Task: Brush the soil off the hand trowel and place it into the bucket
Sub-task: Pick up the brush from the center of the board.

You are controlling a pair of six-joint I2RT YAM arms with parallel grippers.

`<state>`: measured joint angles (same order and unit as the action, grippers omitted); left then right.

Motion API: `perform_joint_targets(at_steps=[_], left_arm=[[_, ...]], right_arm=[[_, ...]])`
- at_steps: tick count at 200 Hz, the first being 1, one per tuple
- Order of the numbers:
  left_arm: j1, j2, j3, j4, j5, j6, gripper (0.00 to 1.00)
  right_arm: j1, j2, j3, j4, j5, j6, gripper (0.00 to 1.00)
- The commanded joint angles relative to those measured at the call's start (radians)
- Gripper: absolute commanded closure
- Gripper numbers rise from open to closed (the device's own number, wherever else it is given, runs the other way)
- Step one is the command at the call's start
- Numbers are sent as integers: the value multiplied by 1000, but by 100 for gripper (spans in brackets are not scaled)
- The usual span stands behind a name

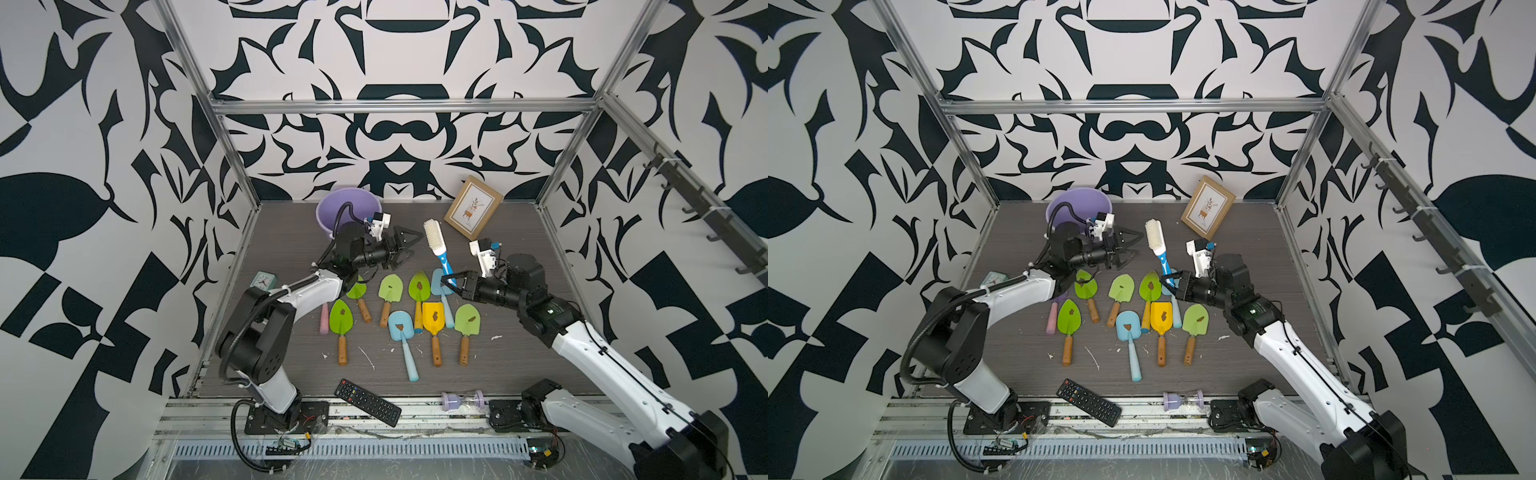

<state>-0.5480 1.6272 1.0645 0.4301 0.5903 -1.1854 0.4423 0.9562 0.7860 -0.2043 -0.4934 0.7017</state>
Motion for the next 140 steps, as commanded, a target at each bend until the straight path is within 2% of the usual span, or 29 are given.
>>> perform_joint_targets(at_steps=[1, 16, 41, 51, 73, 112, 140], left_arm=[[-59, -80, 147, -658, -323, 353, 1], [-77, -92, 159, -669, -349, 343, 0], [-95, -31, 212, -680, -273, 323, 1], [-120, -3, 249, -721, -287, 346, 0], [-164, 40, 295, -776, -320, 373, 1], [-171, 81, 304, -756, -276, 362, 0], [-173, 90, 303, -717, -231, 348, 14]], right_arm=[[33, 11, 85, -249, 196, -153, 100], [81, 30, 115, -290, 283, -184, 100], [158, 64, 152, -321, 389, -206, 100], [187, 74, 163, -328, 440, -211, 100], [221, 92, 175, -324, 456, -217, 100], [286, 117, 201, -325, 506, -238, 100], [334, 149, 221, -349, 567, -254, 100]])
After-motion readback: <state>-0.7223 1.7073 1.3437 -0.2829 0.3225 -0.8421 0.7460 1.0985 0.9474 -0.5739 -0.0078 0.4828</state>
